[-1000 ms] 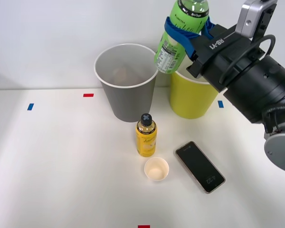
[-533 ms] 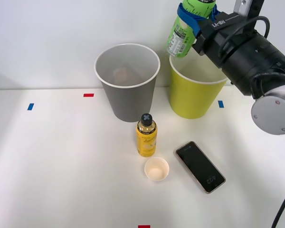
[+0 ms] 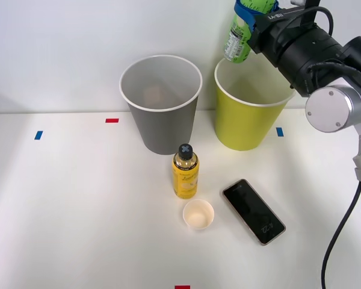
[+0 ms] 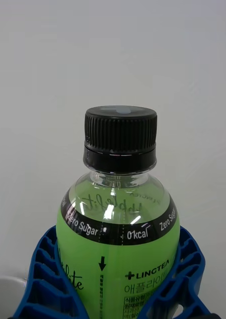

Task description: Put cans in the gray bin, plastic bottles in the light green bin

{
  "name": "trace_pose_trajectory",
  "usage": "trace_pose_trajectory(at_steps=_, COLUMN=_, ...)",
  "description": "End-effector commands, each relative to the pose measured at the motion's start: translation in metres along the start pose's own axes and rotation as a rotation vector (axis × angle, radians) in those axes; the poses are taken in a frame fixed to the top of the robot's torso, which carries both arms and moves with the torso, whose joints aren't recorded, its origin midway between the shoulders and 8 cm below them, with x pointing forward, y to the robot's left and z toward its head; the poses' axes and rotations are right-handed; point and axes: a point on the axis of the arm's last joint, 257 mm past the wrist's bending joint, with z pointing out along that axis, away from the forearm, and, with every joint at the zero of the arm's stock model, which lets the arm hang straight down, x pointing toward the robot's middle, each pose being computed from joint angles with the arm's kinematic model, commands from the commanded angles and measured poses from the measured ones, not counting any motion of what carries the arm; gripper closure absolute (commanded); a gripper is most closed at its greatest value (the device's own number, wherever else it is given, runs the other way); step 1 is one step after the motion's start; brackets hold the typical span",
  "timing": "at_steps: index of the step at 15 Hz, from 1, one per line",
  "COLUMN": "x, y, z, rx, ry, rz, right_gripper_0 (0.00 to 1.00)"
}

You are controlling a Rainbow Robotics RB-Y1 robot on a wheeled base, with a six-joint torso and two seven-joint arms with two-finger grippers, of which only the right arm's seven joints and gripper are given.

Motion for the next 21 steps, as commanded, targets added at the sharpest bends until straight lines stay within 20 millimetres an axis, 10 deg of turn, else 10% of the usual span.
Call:
trace_pose_trajectory(at_steps=1, x=0.006, y=-0.010, z=0.005, rx=0.019, ry=0.014, rz=-0.023, right_gripper_0=1.00)
trace_pose_trajectory(at_steps=4, x=0.007, y=-0.011, z=0.004, rx=0.022, ry=0.018, rz=-0.037, right_gripper_0=0.88)
trace_pose_trajectory(at_steps=6, x=0.008, y=-0.015, z=0.003, rx=0.019, ry=0.030, rz=-0.064, right_gripper_0=0.17)
trace_pose_trajectory(at_steps=7, x=0.010, y=-0.015, z=0.001, rx=0.016, ry=0.036, rz=-0.068, right_gripper_0=0.04)
trace_pose_trajectory(at_steps=14, x=0.019, y=-0.008, z=-0.036, rx=-0.024, ry=0.068, rz=-0.106, right_gripper_0=0.00)
trace_pose_trajectory(at_steps=21, x=0.031, y=0.014, z=-0.156, rx=-0.034, ry=0.009, rz=-0.042, right_gripper_0=0.00)
